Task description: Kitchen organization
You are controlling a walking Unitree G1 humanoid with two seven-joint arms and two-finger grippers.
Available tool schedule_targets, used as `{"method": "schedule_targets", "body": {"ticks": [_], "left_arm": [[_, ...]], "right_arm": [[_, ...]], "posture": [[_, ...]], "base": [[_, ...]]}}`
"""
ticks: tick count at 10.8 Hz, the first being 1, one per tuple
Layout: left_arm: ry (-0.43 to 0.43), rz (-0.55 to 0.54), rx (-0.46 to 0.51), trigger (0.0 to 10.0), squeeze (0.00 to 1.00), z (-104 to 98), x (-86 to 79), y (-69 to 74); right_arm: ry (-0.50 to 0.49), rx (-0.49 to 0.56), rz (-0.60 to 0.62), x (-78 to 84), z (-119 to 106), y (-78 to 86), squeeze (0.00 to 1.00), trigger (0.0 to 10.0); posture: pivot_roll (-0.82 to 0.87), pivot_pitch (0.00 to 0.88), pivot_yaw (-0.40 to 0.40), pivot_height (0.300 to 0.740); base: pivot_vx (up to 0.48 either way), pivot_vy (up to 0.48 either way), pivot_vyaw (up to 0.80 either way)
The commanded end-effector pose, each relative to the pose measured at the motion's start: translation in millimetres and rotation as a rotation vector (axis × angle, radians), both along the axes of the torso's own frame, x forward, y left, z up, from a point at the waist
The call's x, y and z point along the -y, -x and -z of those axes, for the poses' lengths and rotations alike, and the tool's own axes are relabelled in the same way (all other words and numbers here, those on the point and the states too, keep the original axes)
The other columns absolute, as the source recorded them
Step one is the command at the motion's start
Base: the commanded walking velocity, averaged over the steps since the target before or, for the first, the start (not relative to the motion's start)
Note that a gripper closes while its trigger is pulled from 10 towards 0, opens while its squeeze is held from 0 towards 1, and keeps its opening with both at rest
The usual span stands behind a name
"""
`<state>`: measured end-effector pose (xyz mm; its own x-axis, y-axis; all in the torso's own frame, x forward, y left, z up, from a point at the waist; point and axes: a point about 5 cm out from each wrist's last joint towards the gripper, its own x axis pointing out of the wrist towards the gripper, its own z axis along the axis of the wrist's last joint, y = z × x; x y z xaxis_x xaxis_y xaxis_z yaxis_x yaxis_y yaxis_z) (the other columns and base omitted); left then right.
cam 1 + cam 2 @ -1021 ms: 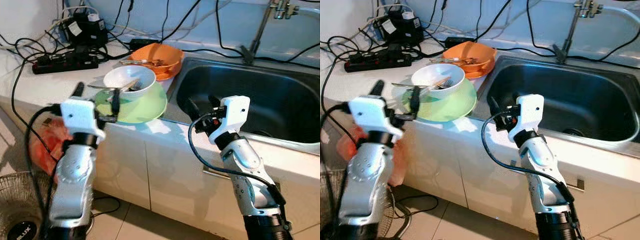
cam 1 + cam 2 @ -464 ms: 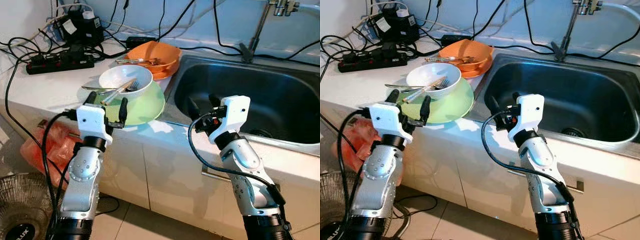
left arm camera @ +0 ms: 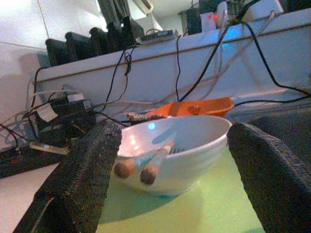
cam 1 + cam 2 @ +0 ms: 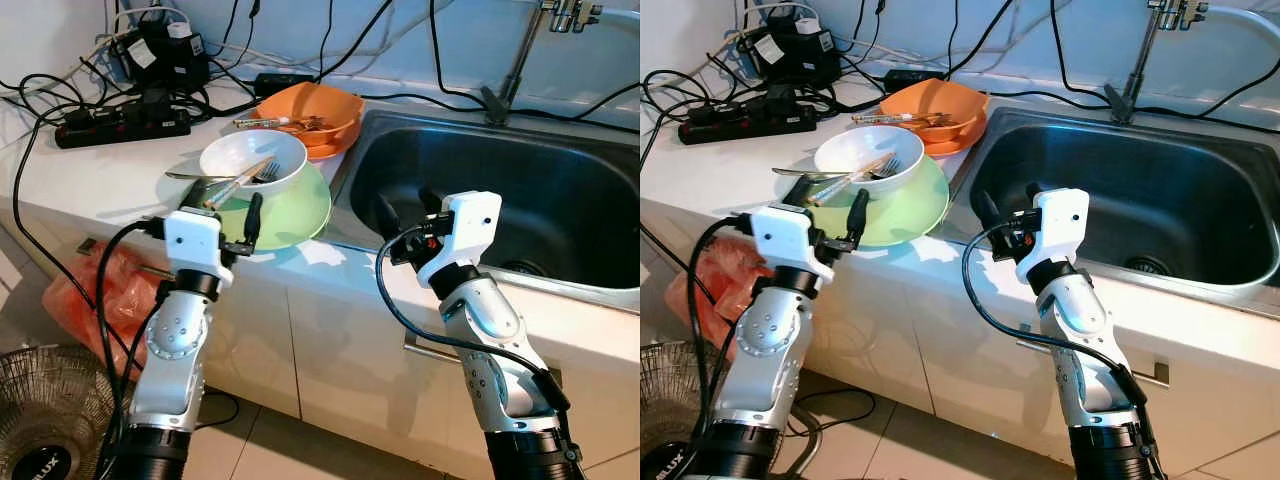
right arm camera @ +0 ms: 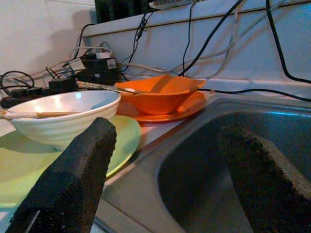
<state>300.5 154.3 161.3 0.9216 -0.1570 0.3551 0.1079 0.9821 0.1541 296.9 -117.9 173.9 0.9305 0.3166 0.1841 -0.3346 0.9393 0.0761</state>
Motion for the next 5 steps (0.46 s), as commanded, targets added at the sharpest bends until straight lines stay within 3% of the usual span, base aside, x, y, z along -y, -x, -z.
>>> {"method": "schedule_targets", "body": {"ticks": [1,2,5], "left_arm": [[-0.016,0.021,-0.002,6.5,0.0,-0.2,3.1,-3.2],[-0.022,0.024,-0.004,10.0,0.0,0.5,4.4,-3.7],[-0.041,0.016,-0.01,10.0,0.0,4.7,-1.1,-7.7]], "right_arm": [[0.01,0.006,-0.002,-2.0,0.3,2.4,0.0,10.0],[0.011,0.005,-0.002,-2.1,0.5,2.7,0.0,10.0],[0.013,0.004,-0.006,-3.6,1.6,3.9,0.0,10.0]], "posture": [[0.03,0.026,0.048,0.74],[0.03,0.026,0.048,0.74],[0.03,0.028,0.05,0.74]], "base": [[0.0,0.0,0.0],[0.0,0.0,0.0],[0.0,0.0,0.0]]}}
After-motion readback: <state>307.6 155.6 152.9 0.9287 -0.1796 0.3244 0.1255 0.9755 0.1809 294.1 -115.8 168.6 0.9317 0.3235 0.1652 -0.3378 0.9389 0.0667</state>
